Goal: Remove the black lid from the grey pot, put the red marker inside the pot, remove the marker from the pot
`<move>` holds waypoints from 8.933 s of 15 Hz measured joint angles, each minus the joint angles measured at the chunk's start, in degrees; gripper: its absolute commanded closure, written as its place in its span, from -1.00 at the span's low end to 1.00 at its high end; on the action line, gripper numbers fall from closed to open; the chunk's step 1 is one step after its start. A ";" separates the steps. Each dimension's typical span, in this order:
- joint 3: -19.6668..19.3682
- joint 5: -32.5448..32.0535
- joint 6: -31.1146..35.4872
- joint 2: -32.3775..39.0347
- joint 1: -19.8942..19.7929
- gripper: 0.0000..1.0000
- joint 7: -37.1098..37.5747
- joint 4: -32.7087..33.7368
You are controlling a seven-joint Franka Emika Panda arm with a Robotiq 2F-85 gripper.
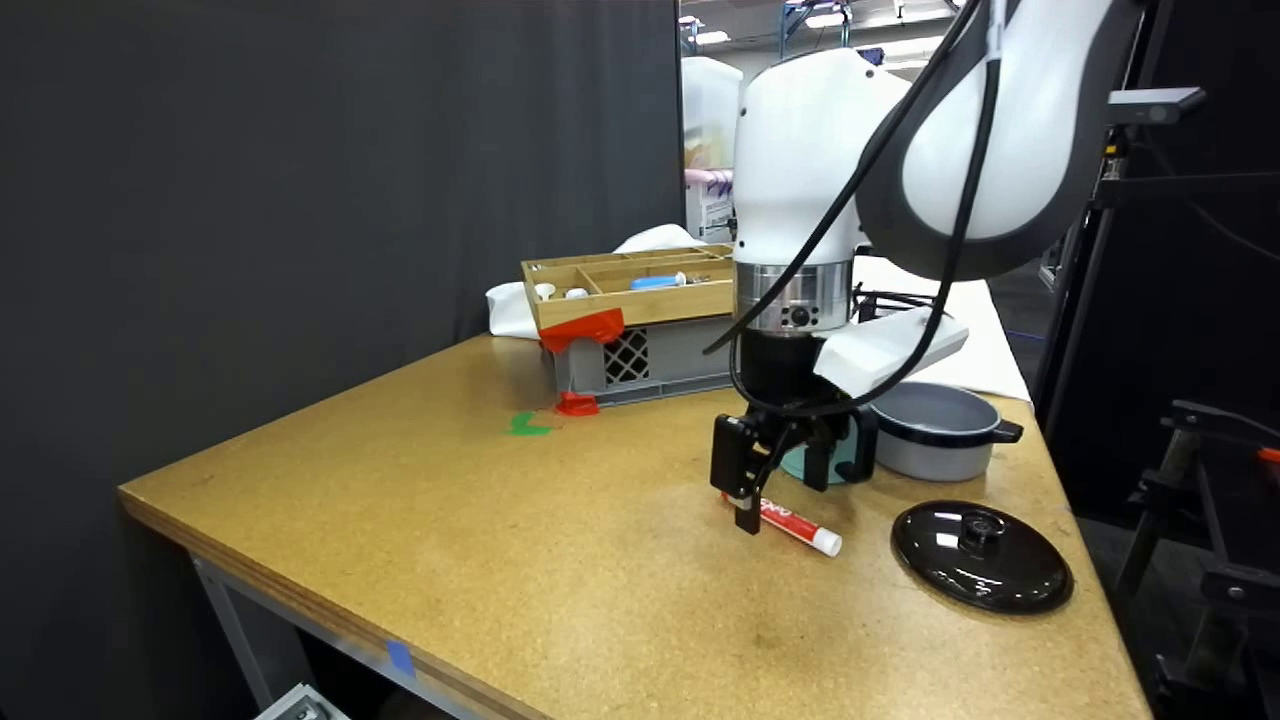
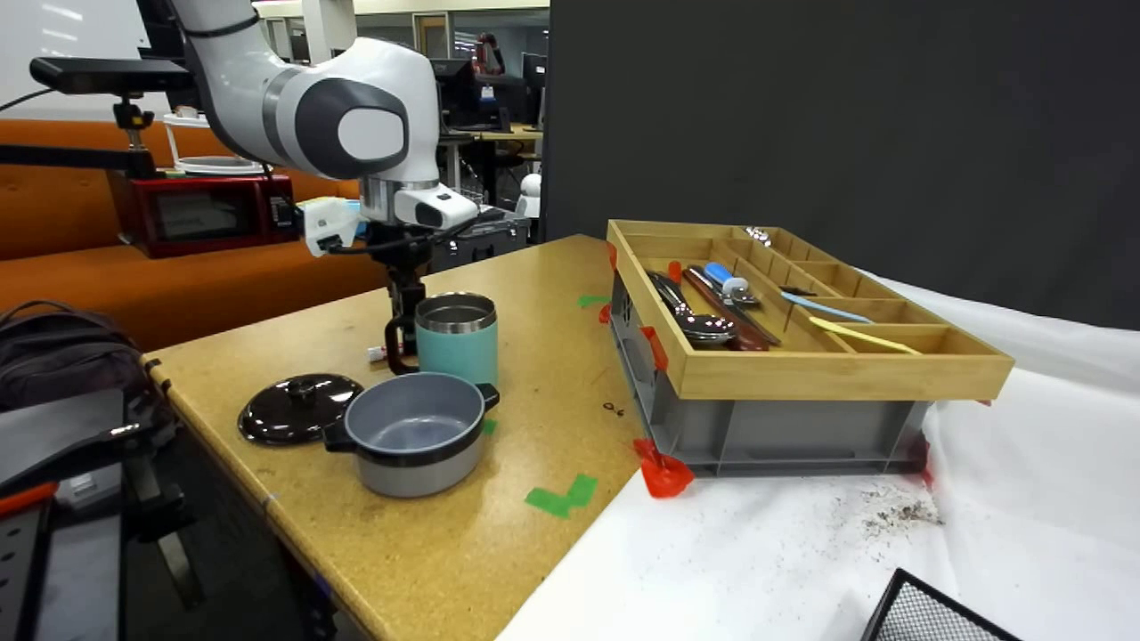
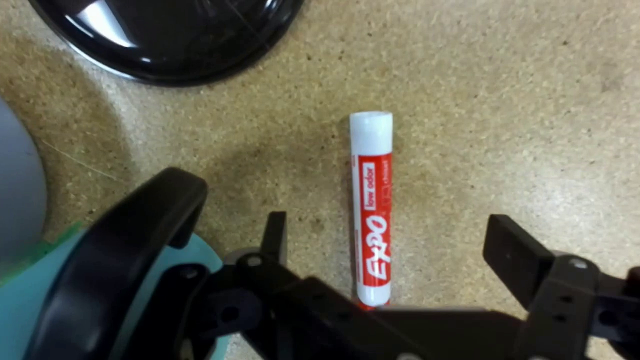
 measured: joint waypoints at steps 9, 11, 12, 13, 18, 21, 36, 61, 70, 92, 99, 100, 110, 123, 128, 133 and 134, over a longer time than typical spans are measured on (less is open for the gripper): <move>-0.55 0.01 -0.05 2.51 1.91 0.38 -0.19 2.04; -0.84 0.01 -0.05 2.28 2.17 0.66 -0.19 2.05; -0.93 0.00 -0.05 2.19 2.26 0.80 -0.19 2.06; -0.95 0.00 -0.05 2.14 2.35 0.95 -0.20 2.07; -0.74 0.02 -0.02 2.09 3.27 0.91 -0.20 2.28; 1.17 0.38 -0.11 -0.04 3.77 0.91 -0.20 2.14; 2.10 5.12 -24.32 -38.71 -4.95 0.91 5.13 -15.02; -7.92 30.62 -42.55 -14.48 -22.53 0.21 -18.56 -6.84; -8.32 30.65 -42.30 -14.14 -23.50 -0.97 -17.38 -5.07; 8.78 6.74 -28.63 -39.88 -9.88 -1.00 11.49 -11.95; 2.54 12.40 -28.12 -38.44 -13.30 -1.00 5.81 -15.08; 0.99 14.19 -28.30 -37.74 -14.19 -1.00 3.34 -15.20; -8.00 22.24 -28.95 -25.50 -21.78 -1.00 -15.79 -12.40; -7.85 23.12 -29.31 -21.69 -22.46 -1.00 -19.13 -10.16; -8.36 20.89 -30.23 -17.26 -22.58 -0.47 -18.43 -7.45; -8.52 20.38 -31.23 -12.08 -22.86 -0.13 -18.51 -3.71; -8.60 20.34 -31.56 -11.04 -23.03 -0.04 -18.56 -3.01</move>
